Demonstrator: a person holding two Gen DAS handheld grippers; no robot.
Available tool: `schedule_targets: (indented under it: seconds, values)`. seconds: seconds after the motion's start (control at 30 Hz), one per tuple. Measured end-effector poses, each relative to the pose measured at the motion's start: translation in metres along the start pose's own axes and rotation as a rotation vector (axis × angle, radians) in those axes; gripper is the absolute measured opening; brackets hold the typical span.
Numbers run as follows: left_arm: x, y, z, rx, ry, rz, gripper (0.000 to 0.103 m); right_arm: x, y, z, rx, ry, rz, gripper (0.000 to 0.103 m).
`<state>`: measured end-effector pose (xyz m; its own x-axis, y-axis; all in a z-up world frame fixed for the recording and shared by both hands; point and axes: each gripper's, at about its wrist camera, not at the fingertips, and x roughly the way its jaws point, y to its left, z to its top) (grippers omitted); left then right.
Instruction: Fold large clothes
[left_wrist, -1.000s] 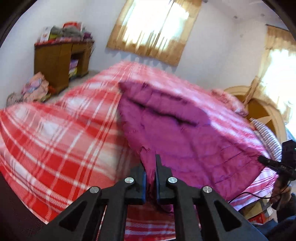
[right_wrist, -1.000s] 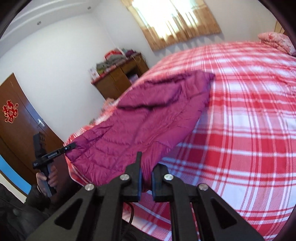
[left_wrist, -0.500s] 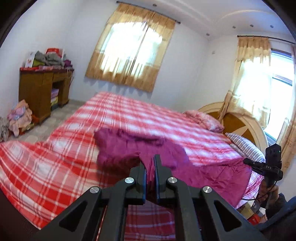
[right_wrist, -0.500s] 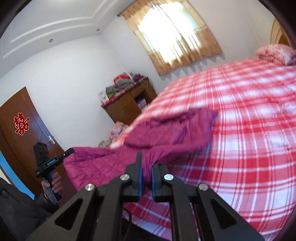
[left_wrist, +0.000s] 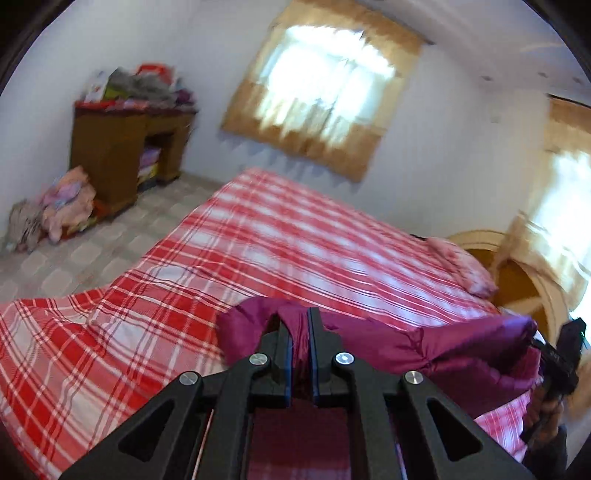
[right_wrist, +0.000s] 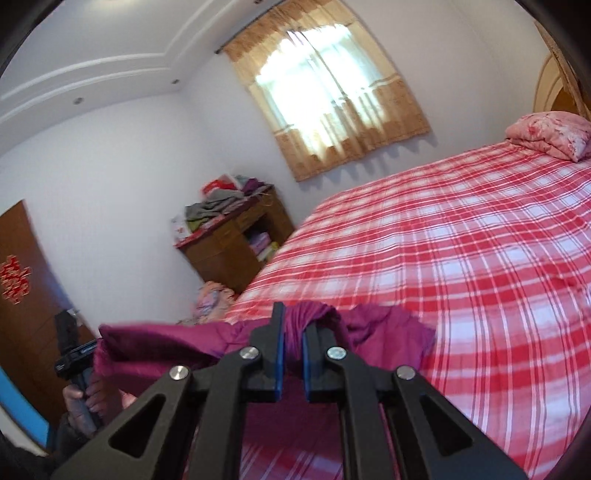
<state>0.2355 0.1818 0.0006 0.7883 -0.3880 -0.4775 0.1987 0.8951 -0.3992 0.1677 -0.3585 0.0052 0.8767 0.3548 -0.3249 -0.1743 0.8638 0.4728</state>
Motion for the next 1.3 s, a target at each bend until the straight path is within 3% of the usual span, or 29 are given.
schedule_targets:
  seconds: [0.23, 0.43, 0.6, 0.87, 1.03, 1.13, 1.2, 1.23, 1.3]
  values:
    - [0.132, 0.011, 0.019, 0.009, 0.081, 0.25, 0.006, 0.117, -0.041, 0.025, 0.018, 0.031, -0.187, 0.01]
    - [0.23, 0.03, -0.005, 0.016, 0.172, 0.413, 0.006, 0.213, -0.083, -0.006, 0.003, 0.12, -0.385, 0.01]
    - [0.27, 0.039, -0.023, 0.019, 0.237, 0.459, 0.007, 0.247, -0.112, -0.038, 0.035, 0.195, -0.474, 0.015]
    - [0.289, 0.037, -0.04, 0.069, 0.239, 0.499, 0.009, 0.254, -0.137, -0.052, 0.149, 0.237, -0.441, 0.016]
    - [0.272, 0.049, -0.024, -0.009, 0.25, 0.408, 0.009, 0.249, -0.137, -0.049, 0.178, 0.241, -0.412, 0.021]
    - [0.24, 0.052, -0.007, -0.014, 0.218, 0.368, 0.013, 0.231, -0.131, -0.037, 0.181, 0.219, -0.39, 0.042]
    - [0.217, 0.053, 0.004, -0.021, 0.189, 0.337, 0.016, 0.201, -0.117, -0.026, 0.156, 0.122, -0.403, 0.063]
    - [0.212, 0.052, 0.008, -0.031, 0.181, 0.329, 0.018, 0.181, -0.106, -0.017, 0.13, 0.059, -0.418, 0.063]
    - [0.198, 0.046, 0.013, -0.034, 0.151, 0.341, 0.038, 0.162, -0.088, -0.007, 0.082, 0.013, -0.427, 0.061]
